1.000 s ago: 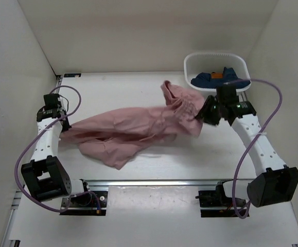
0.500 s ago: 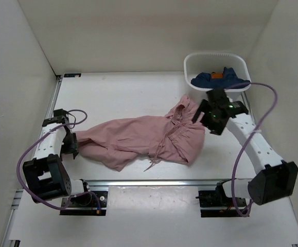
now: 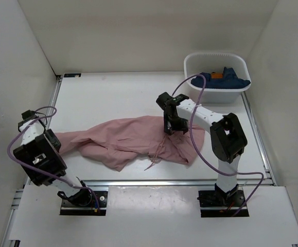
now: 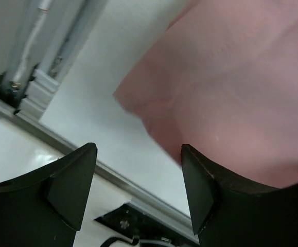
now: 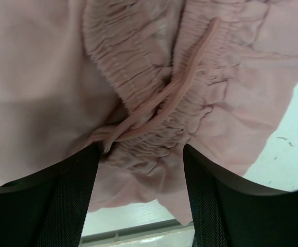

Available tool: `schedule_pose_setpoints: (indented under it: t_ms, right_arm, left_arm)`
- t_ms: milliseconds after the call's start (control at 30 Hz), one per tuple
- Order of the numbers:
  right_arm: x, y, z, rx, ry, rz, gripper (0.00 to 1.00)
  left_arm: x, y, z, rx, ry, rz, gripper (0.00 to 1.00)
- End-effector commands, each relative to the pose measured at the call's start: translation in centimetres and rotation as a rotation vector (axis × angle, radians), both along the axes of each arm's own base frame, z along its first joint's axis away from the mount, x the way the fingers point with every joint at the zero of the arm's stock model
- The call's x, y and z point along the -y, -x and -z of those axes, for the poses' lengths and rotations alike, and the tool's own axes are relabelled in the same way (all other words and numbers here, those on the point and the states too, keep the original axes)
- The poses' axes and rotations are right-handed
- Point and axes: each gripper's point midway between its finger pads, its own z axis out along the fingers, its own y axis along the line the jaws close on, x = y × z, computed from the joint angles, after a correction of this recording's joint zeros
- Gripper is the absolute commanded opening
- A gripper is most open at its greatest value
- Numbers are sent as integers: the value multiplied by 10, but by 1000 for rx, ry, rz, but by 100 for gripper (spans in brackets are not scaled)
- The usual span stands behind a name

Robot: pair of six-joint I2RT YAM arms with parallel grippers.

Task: Fold and stack the trousers
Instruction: Flatten the trousers out

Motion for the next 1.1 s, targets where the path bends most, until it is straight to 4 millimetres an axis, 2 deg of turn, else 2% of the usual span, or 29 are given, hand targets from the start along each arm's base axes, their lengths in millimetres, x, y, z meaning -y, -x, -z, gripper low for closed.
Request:
schedule_pose_setpoints:
  t_ms: [0, 33, 200, 233, 300, 333, 367, 400, 433, 467, 533, 567, 600, 633, 667, 700, 733, 767, 800, 833, 867, 900, 933, 967, 1033, 1067]
  right_arm:
    - [15, -4, -12, 60, 39, 16, 71]
    - [16, 1, -5, 41, 40, 14, 73]
    - [7, 9, 14, -17, -7, 5, 76]
    - [5, 12, 20, -39, -9, 3, 74]
    - [0, 14, 28, -64, -33, -10, 68]
    - [-5, 16, 34, -88, -51, -27, 55]
    - [-7, 12, 34, -85, -82, -17, 45]
    - [-10, 8, 35, -97, -100, -19, 30]
    - [-8, 0, 31, -94, -128, 6, 17]
    - [-17, -15, 18, -66, -188, 4, 0]
    - [-15, -41, -13, 7, -268, 44, 0]
    - [-18, -56, -48, 83, -334, 47, 0]
    - [-7, -68, -69, 128, -374, 79, 0]
    - [-4, -70, -88, 152, -417, 95, 0]
    - [5, -70, -123, 233, -468, 129, 0]
    - [16, -64, -135, 256, -483, 164, 0]
    - [39, -59, -142, 272, -476, 233, 0]
    - [55, -44, -168, 336, -505, 300, 0]
    - [88, -28, -150, 326, -434, 409, 0]
    - [108, -4, -141, 297, -387, 490, 0]
    - [125, 19, -153, 352, -413, 595, 0]
    - [147, 36, -144, 354, -390, 696, 0]
    - [163, 72, -110, 270, -319, 781, 0]
    - [179, 94, -113, 333, -307, 852, 0]
    - [208, 129, -96, 337, -234, 1048, 0]
    - [218, 149, -101, 370, -205, 1102, 0]
  left_arm:
    - [5, -6, 24, 34, 43, 5, 78]
    - [7, 4, 36, -7, 40, -1, 80]
    - [8, 16, 75, -96, 61, -8, 83]
    - [8, 16, 80, -103, 66, -8, 83]
    - [4, 7, 80, -87, 67, -6, 77]
    - [5, 8, 83, -94, 73, -6, 71]
    - [1, -1, 81, -74, 77, -4, 62]
    - [0, -5, 79, -59, 79, -2, 23]
    - [-1, -7, 80, -60, 80, -2, 14]
    - [-6, -14, 76, -44, 69, -2, 14]
    - [-14, -20, 63, -19, 30, -4, 14]
    - [-20, -25, 55, 0, 2, -7, 14]
    - [-32, -34, 41, 26, -48, -13, 14]
    - [-39, -35, 23, 58, -88, -26, 14]
    - [-44, -37, 11, 76, -116, -30, 14]
    - [-54, -39, -4, 102, -162, -49, 14]
    - [-56, -39, -15, 112, -183, -53, 14]
    - [-60, -34, -32, 136, -214, -69, 14]
    - [-63, -30, -41, 141, -230, -84, 14]
    - [-66, -28, -53, 148, -256, -92, 14]
    - [-66, -22, -62, 160, -267, -105, 14]
    - [-65, -13, -69, 142, -269, -119, 14]
    - [-63, -7, -72, 129, -271, -122, 14]
    - [-59, -2, -78, 132, -274, -122, 14]
    - [-56, 11, -83, 100, -277, -137, 14]
    - [-56, 20, -83, 81, -286, -151, 14]
